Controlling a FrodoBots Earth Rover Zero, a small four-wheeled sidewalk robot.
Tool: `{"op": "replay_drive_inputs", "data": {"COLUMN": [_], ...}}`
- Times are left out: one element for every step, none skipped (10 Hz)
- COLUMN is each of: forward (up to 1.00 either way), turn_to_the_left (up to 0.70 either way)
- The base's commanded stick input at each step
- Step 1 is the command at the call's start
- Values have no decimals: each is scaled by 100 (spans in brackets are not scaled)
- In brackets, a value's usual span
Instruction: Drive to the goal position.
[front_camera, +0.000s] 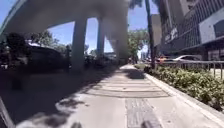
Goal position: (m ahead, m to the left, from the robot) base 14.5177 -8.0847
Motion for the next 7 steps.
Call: {"op": "replay_drive_inputs", "data": {"forward": [45, 45, 45, 45, 45, 45, 45], "turn_to_the_left": [0, 0, 0, 0, 0, 0, -14]}}
